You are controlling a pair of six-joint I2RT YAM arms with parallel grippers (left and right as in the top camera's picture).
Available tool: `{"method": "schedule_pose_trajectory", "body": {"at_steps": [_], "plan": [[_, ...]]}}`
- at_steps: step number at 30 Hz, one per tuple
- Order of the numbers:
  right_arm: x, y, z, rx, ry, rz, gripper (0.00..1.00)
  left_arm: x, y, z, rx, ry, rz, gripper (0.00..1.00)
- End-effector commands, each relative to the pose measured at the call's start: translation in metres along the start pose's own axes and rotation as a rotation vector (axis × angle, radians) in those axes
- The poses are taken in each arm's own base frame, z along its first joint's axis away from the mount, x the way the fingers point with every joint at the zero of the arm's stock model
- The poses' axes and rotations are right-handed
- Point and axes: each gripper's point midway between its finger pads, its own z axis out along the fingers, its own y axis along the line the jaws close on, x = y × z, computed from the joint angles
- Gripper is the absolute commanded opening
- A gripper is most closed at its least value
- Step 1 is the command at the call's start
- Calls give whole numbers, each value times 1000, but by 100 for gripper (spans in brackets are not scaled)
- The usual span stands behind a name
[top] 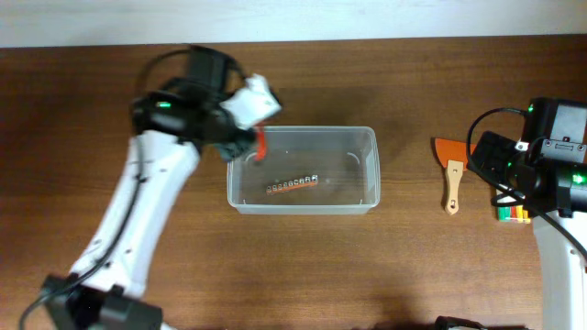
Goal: Pack container
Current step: 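Carry the red pliers into the container and release them, then retract the left arm to the side of the table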
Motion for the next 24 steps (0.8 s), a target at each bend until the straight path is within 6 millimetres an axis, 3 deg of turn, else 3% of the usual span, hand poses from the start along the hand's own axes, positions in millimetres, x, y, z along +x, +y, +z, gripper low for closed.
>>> {"method": "schedule_pose_trajectory", "body": {"at_steps": [1, 4, 8, 12, 15, 18, 20, 22, 24], "plan": [[-6, -1, -4, -3, -17, 14, 99, -14, -27, 43, 94, 16, 139, 2], [-6, -1, -4, -3, -17, 13, 99, -15, -44, 76, 151, 59, 165, 3], [-5, -1, -4, -2, -14, 13, 99, 2, -57, 118, 224, 143, 157, 3], [-5, -1, -4, -2, -13, 13, 99, 22, -68, 145, 286, 219, 143, 15], [-5, -1, -4, -2, -13, 13, 99, 26, -71, 149, 297, 234, 142, 34], [-5, -1, -4, -2, -13, 13, 99, 27, -69, 149, 288, 242, 143, 78], [-5, -1, -4, -2, -13, 12, 99, 32, -67, 148, 277, 268, 147, 85], [-5, -1, -4, -2, -13, 12, 99, 36, -63, 140, 252, 303, 132, 99], [-5, -1, -4, -2, -14, 12, 99, 28, -50, 127, 199, 282, 68, 99]]}}
